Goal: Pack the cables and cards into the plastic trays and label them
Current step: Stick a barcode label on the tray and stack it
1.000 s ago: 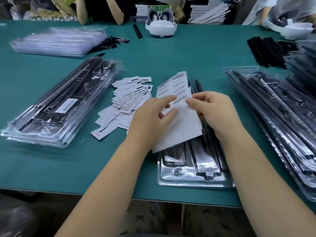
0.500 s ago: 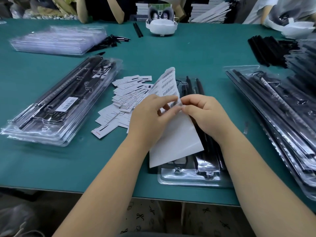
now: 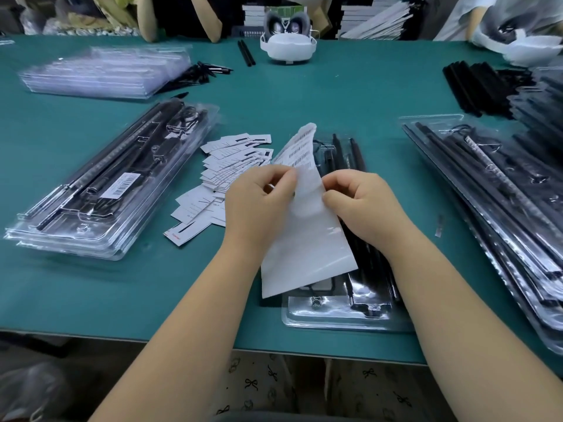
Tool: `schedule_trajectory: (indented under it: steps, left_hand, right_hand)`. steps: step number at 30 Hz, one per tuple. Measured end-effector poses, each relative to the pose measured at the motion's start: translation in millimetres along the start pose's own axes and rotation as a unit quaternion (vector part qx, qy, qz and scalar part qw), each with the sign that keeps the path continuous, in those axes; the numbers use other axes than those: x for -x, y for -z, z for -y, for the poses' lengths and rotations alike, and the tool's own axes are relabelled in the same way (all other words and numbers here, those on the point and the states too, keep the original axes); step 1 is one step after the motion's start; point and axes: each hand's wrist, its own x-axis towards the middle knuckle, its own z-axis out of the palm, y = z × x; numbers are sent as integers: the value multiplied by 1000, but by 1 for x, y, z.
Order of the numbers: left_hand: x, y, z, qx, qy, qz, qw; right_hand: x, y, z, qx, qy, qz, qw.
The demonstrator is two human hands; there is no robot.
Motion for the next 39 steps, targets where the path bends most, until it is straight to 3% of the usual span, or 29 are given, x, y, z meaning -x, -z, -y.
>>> schedule_trajectory:
  steps: [6,9,13,15,20,23,29,32,36,39]
  left_hand:
    - [-4,5,-7,167,84,-61,981]
    - [-6,8,-7,241,108,-39,964]
    - [1,2,-4,131,-17,3,991]
    - [6,-2,-3,58,-83,15,995]
    - [10,-4,3,-57,-268,2,962]
    - [11,-5,6,-80,-296,12,952]
    - [11,-4,4,-131,-198,66,969]
    - [10,1,5,-205,-136,45,968]
    - [-1,16,14,-367,42,-4,929]
    - [-1,18,16,-400,71,41,913]
  right_hand:
    - [-4,3,-6,0,-47,-13,999]
    - [-5,0,-8,18,-49,-18,998]
    - [-10,1,-12,55,-46,-116,991]
    - [-12,5,-11,16,-50,-153,987]
    - [-10,7,-3,-149,-129,-101,975]
    - [-10,9,-2,-221,-122,-96,963]
    - [-11,10,-9,-221,-128,-155,955]
    - [-12,12,-9,-223,-138,-165,951]
    - [-13,13,-10,-243,-139,-167,945]
    - [-14,13,-8,-283,-139,-166,934]
